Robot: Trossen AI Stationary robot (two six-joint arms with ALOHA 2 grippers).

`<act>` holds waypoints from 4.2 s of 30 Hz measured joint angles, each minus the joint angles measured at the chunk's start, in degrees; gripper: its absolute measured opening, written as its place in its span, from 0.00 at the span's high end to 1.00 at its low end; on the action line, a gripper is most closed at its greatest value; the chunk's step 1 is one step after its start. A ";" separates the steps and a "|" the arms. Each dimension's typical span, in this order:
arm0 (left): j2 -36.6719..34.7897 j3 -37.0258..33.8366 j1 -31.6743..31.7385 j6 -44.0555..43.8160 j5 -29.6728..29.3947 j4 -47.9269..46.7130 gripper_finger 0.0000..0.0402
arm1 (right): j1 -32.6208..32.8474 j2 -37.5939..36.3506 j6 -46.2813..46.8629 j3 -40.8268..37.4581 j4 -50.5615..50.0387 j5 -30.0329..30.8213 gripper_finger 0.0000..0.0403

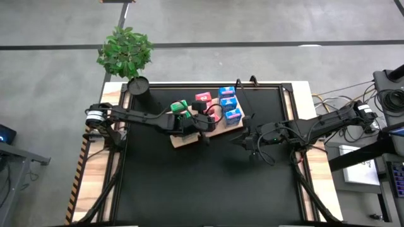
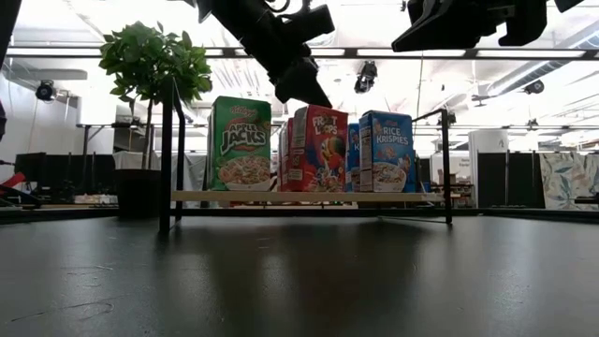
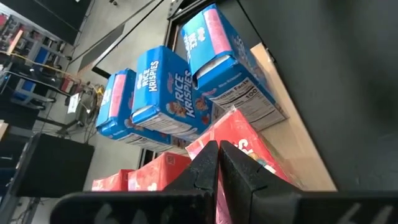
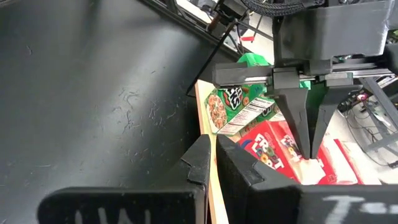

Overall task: Stack cereal on shelf
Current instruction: Align the red cereal box with the other red cereal box on the shelf

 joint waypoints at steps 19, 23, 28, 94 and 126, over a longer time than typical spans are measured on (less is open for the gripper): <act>-0.01 1.05 -0.02 -5.05 -2.66 -0.60 1.00 | 0.00 0.00 0.22 0.02 0.00 0.00 0.96; 0.02 0.72 0.00 -4.47 -1.44 -1.09 1.00 | 0.00 0.00 0.23 0.07 0.02 0.01 0.96; 0.22 0.65 0.02 -0.39 4.16 -0.85 1.00 | 0.00 0.00 0.24 0.07 0.02 0.01 0.96; -0.57 4.72 -0.38 4.91 -3.10 -5.83 1.00 | -0.01 0.00 0.26 0.04 0.00 0.00 0.96; 0.20 1.81 2.76 2.63 7.09 -3.00 1.00 | -0.04 -0.02 -0.33 -0.02 0.02 0.01 0.96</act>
